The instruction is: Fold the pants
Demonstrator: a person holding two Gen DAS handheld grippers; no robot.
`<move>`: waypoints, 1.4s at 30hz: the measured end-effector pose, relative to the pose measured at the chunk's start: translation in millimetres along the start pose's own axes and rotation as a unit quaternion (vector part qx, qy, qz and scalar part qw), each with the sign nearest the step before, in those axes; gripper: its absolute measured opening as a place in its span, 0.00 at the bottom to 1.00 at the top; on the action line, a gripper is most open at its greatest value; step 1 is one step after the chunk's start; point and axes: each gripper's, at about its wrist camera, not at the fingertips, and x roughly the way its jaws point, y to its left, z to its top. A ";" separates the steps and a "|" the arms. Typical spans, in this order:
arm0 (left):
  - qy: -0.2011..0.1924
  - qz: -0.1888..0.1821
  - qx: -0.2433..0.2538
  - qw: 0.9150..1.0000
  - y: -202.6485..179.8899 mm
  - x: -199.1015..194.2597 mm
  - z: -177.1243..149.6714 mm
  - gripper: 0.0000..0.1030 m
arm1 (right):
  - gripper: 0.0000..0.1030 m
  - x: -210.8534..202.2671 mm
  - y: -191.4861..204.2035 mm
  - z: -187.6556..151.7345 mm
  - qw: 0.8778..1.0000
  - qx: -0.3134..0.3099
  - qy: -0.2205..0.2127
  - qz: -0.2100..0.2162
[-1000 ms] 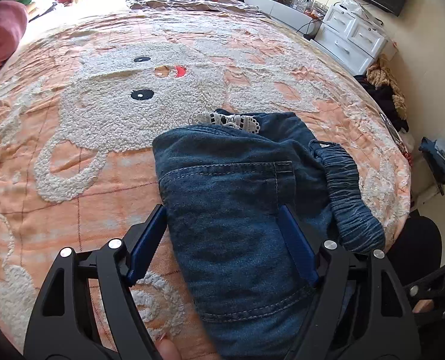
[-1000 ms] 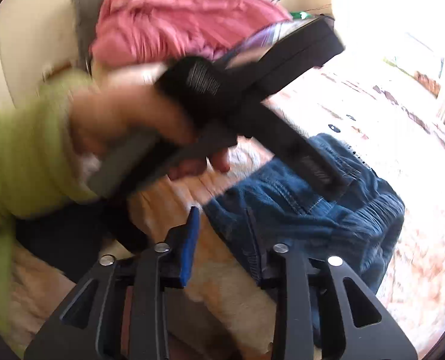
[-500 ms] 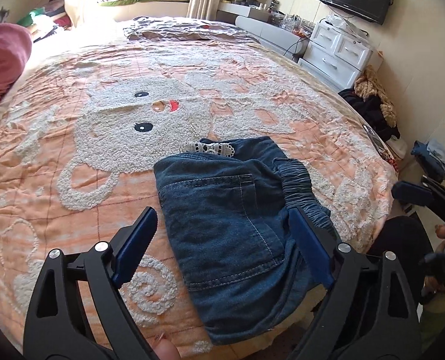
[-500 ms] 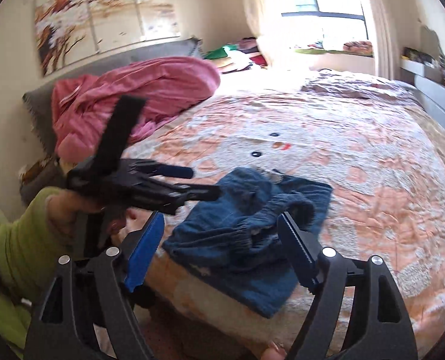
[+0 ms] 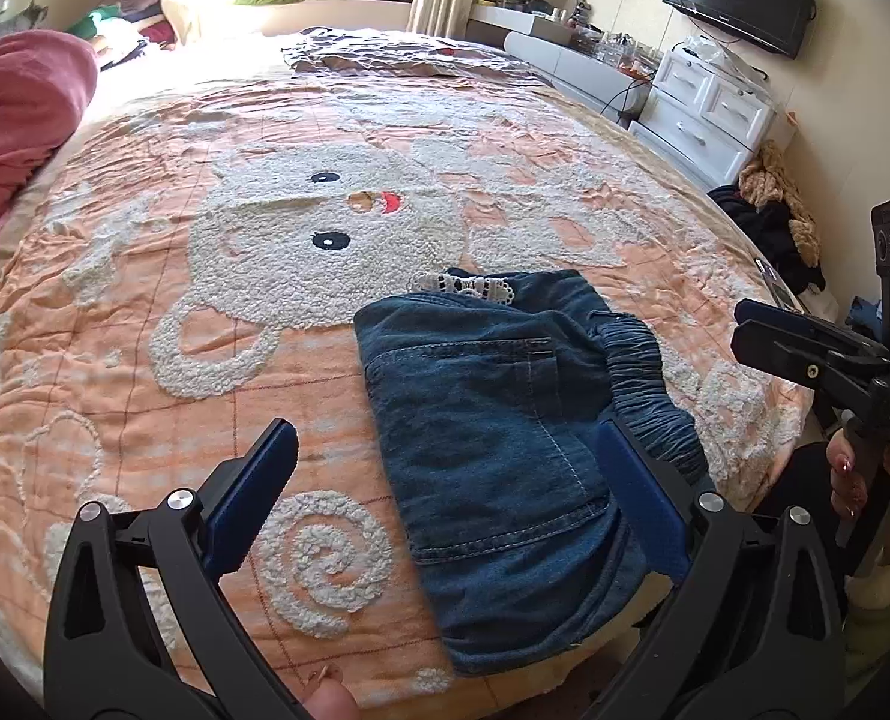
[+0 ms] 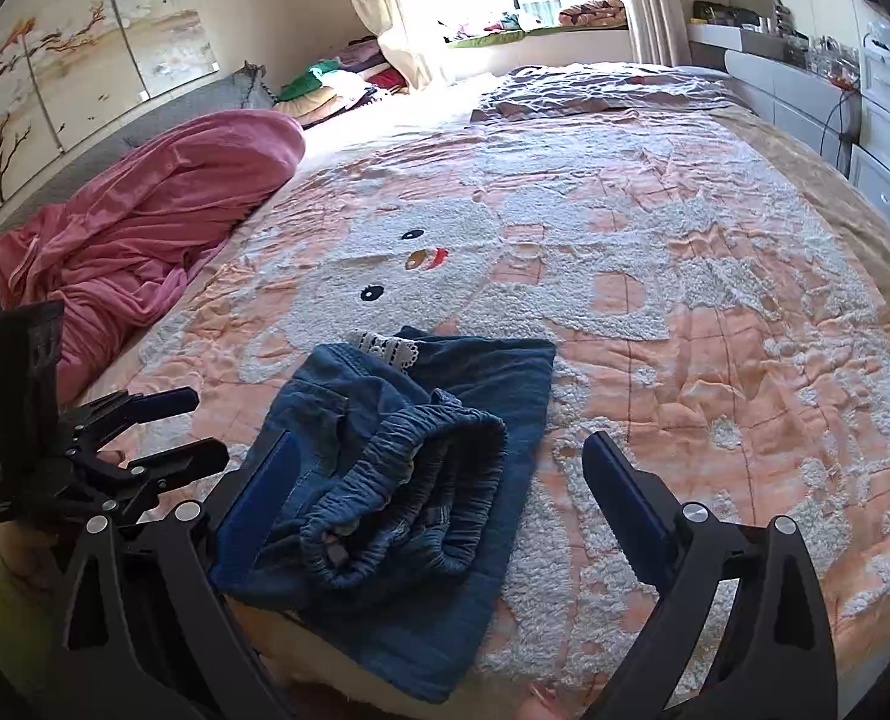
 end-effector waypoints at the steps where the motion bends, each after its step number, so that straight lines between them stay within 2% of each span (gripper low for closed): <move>1: 0.001 0.001 -0.002 1.000 1.6 1.4 -0.4 0.91 | 0.91 4.1 -2.7 -2.1 1.000 0.006 0.002 -0.001; 8: 0.015 0.012 -0.015 1.000 10.0 16.5 -4.6 0.91 | 0.91 14.1 -10.3 -12.2 1.000 0.003 0.010 -0.018; 21: 0.031 0.022 -0.031 0.999 19.1 33.7 -13.4 0.91 | 0.90 26.2 -24.6 -26.5 0.999 0.030 0.023 -0.018; 23: 0.028 0.023 -0.031 0.999 19.4 35.5 -14.3 0.91 | 0.76 29.7 -26.7 -28.7 0.999 0.034 0.028 -0.019; 27: 0.024 0.011 -0.040 0.999 19.7 40.2 -17.1 0.91 | 0.69 41.8 -35.8 -31.6 0.997 0.063 0.049 0.005; 29: 0.028 0.002 -0.041 0.999 17.6 43.4 -17.8 0.90 | 0.60 47.8 -38.5 -31.4 0.995 0.077 0.058 0.020; 31: 0.029 -0.003 -0.039 0.999 14.7 45.9 -18.1 0.90 | 0.57 53.1 -38.1 -30.4 0.994 0.083 0.065 0.033; 34: 0.038 -0.021 -0.036 0.998 9.1 51.4 -19.3 0.88 | 0.57 62.3 -36.2 -29.7 0.993 0.086 0.077 0.036; 39: 0.047 -0.026 -0.043 0.998 6.0 61.1 -20.9 0.86 | 0.57 70.0 -38.4 -29.0 0.990 0.101 0.087 0.035; 40: 0.047 -0.029 -0.048 0.997 6.2 61.9 -20.8 0.84 | 0.57 70.2 -35.3 -29.2 0.991 0.094 0.085 0.031; 42: 0.047 -0.039 -0.053 0.997 5.5 62.3 -20.1 0.71 | 0.45 71.7 -32.5 -28.7 0.991 0.092 0.085 0.039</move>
